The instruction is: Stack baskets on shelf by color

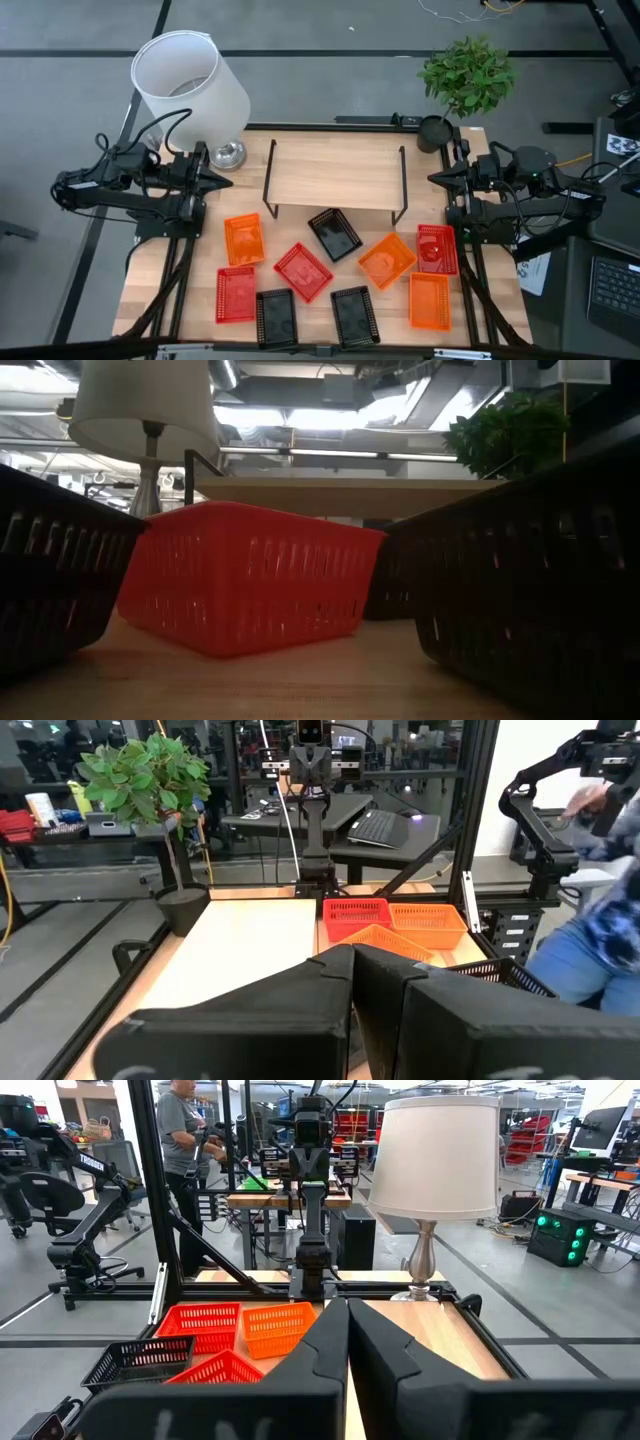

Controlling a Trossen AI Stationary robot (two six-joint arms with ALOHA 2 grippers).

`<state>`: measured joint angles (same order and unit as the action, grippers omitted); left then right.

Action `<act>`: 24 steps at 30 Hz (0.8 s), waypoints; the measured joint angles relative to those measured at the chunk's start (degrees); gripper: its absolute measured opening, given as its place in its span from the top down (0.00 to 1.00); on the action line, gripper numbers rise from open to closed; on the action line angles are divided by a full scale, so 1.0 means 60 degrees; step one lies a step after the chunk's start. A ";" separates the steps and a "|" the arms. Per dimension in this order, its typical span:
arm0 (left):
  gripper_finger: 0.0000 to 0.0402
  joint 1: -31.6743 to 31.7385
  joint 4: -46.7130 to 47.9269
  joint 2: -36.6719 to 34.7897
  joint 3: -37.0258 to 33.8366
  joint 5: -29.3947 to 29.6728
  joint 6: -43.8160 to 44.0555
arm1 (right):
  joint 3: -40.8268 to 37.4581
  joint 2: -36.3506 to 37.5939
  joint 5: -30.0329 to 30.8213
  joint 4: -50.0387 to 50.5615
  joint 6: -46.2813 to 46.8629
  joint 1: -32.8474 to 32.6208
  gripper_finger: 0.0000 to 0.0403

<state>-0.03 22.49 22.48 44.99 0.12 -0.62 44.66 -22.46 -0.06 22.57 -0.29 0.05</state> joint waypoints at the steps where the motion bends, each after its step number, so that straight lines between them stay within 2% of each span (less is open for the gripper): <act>1: 1.00 0.0001 0.0002 0.0000 0.0000 -0.0002 0.0000 | 0.0000 -0.0001 0.0000 0.0001 0.0002 -0.0002 0.97; 18: 1.00 0.0001 -0.0001 0.0000 0.0000 -0.0003 0.0000 | 0.0000 -0.0003 -0.0003 -0.0106 0.0033 -0.0002 0.97; 24: 1.00 0.0002 0.0002 0.0000 0.0000 0.0000 0.0000 | 0.0000 -0.0010 -0.0003 -0.0602 0.0036 -0.0003 0.97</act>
<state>-0.02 22.50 22.48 44.99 0.12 -0.62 44.66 -22.52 -0.08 18.96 -0.08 0.03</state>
